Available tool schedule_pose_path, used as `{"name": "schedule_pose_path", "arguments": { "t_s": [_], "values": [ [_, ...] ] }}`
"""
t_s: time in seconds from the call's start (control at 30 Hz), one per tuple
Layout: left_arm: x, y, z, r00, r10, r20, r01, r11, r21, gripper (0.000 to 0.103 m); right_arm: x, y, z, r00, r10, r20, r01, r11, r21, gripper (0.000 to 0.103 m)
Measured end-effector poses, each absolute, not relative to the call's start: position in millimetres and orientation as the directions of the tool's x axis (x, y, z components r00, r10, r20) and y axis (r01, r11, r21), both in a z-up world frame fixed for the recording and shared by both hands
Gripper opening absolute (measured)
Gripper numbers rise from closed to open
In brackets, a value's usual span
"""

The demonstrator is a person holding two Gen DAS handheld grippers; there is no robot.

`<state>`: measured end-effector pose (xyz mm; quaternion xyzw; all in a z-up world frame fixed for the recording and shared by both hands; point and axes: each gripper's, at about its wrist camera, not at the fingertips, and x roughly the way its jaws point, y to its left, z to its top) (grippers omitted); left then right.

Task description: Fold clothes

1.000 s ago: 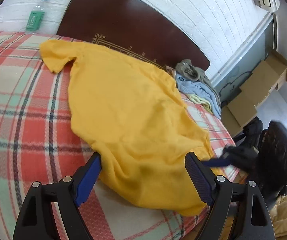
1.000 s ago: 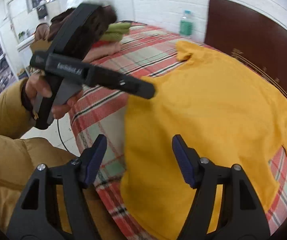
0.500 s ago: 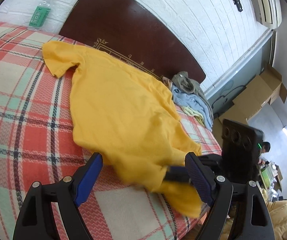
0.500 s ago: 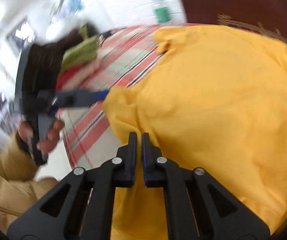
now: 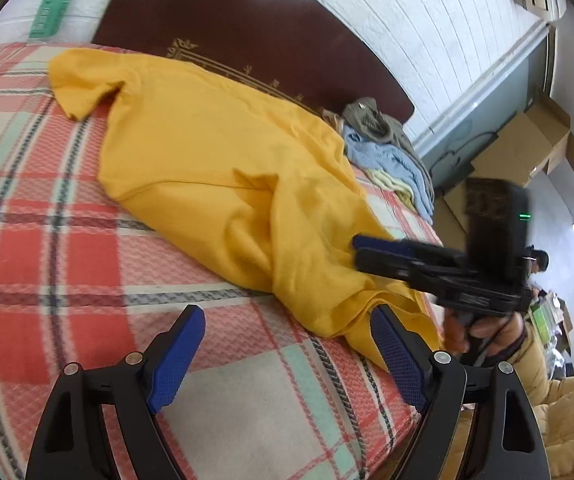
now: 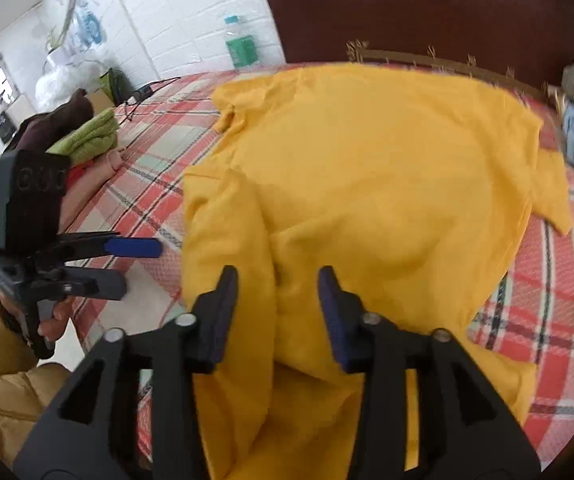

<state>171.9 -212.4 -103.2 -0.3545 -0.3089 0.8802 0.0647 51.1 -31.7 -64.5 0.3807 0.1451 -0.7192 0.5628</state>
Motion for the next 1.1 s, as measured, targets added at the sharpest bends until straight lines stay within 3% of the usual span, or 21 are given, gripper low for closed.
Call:
{"name": "schedule_pose_path", "arguments": {
  "t_s": [0.13,0.27,0.47,0.5,0.6,0.73,0.83,0.97,1.1],
  "values": [
    [153,-211,-106,-0.722,0.356,-0.594,0.094,-0.799,-0.594,0.087,97,-31,-37,-0.053,-0.727,-0.685,0.988,-0.140,0.072,0.056],
    [139,-219,-105,-0.717,0.356,-0.599,0.110,-0.790,-0.603,0.087,129,-49,-56,-0.128,-0.649,-0.750,0.989,-0.030,-0.143,0.056],
    [149,-233,-103,-0.738,0.324,-0.592,0.146,-0.779,-0.609,0.087,139,-70,-86,-0.155,-0.566,-0.810,0.950,0.139,-0.279,0.054],
    [152,-234,-103,-0.742,0.322,-0.589,0.151,-0.775,-0.613,0.087,139,-74,-89,-0.155,-0.552,-0.819,0.943,0.165,-0.290,0.049],
    [160,-237,-106,-0.750,0.314,-0.582,0.165,-0.763,-0.625,0.087,128,-85,-94,-0.138,-0.499,-0.855,0.945,0.194,-0.265,0.030],
    [172,-243,-107,-0.760,0.302,-0.575,0.182,-0.751,-0.635,0.087,115,-95,-94,-0.099,-0.443,-0.891,0.957,0.205,-0.208,0.022],
    [181,-248,-104,-0.773,0.296,-0.561,0.181,-0.745,-0.642,0.087,100,-94,-75,0.013,-0.466,-0.885,0.988,0.140,-0.059,0.014],
    [198,-256,-93,-0.807,0.304,-0.506,0.146,-0.728,-0.670,0.087,79,-86,-43,0.191,-0.567,-0.801,0.981,0.074,0.182,0.012],
    [218,-265,-82,-0.839,0.301,-0.452,0.113,-0.717,-0.688,0.088,64,-85,-26,0.356,-0.672,-0.650,0.902,0.066,0.426,0.012]
  ]
}}
